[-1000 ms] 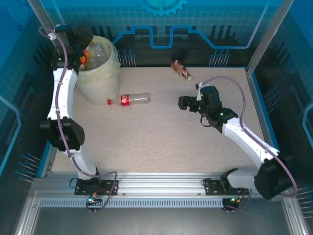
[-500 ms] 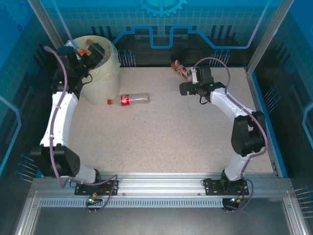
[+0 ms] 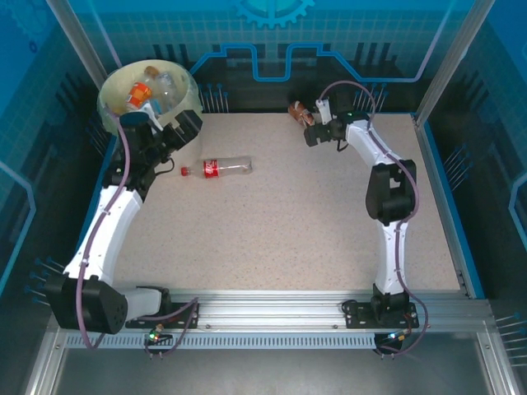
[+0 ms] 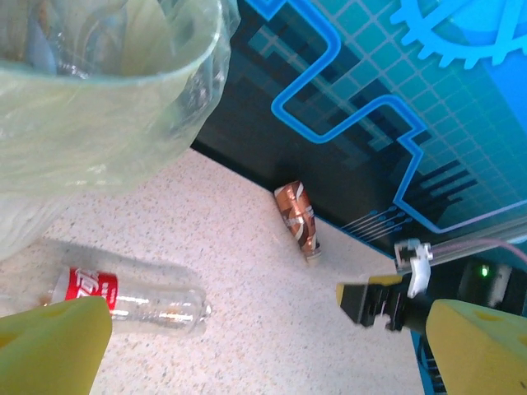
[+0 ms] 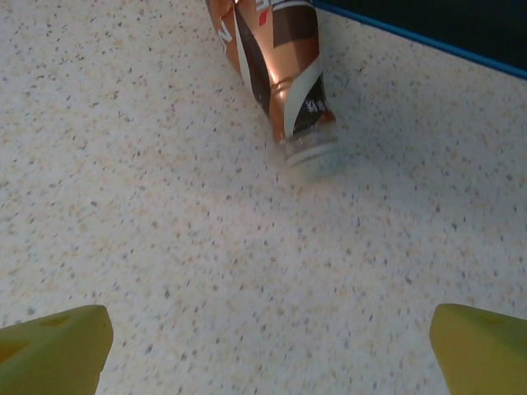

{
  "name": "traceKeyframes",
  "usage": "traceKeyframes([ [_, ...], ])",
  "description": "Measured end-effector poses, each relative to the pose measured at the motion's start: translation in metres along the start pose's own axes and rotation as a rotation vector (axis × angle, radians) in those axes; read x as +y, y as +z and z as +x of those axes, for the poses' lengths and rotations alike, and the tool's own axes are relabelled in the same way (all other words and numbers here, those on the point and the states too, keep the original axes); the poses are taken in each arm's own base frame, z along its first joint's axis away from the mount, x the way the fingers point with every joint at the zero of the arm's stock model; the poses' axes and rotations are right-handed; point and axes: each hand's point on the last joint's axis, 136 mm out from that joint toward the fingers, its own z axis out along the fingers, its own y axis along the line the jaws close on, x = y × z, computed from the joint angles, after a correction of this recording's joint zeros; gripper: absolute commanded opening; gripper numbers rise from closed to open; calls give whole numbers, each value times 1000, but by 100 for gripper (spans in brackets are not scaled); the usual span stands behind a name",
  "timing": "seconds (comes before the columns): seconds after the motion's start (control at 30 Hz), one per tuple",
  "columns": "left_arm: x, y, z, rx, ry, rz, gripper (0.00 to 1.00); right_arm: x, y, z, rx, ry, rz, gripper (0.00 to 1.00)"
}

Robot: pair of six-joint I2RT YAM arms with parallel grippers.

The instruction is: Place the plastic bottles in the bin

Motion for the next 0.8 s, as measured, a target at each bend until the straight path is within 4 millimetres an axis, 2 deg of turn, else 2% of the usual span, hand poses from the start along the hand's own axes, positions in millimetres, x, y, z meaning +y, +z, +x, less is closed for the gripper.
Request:
traceKeyframes([
  [0.1, 7, -6, 10, 6, -1, -6, 99, -2, 18, -8, -7, -31, 2, 99],
  [0.2, 15, -10, 21, 9, -5, -8, 99, -4, 36, -7, 3, -64, 12, 99],
  [0.43, 28, -8, 35, 38, -13, -33, 99, -9, 81, -11, 9, -127, 27, 97],
  [0.67, 39, -6, 47, 60, -39, -54, 99, -14, 100, 6, 46, -169, 17, 92],
  [0.8, 40, -5, 48, 63, -41, -57, 99, -12, 105, 4, 29, -210, -11, 90],
])
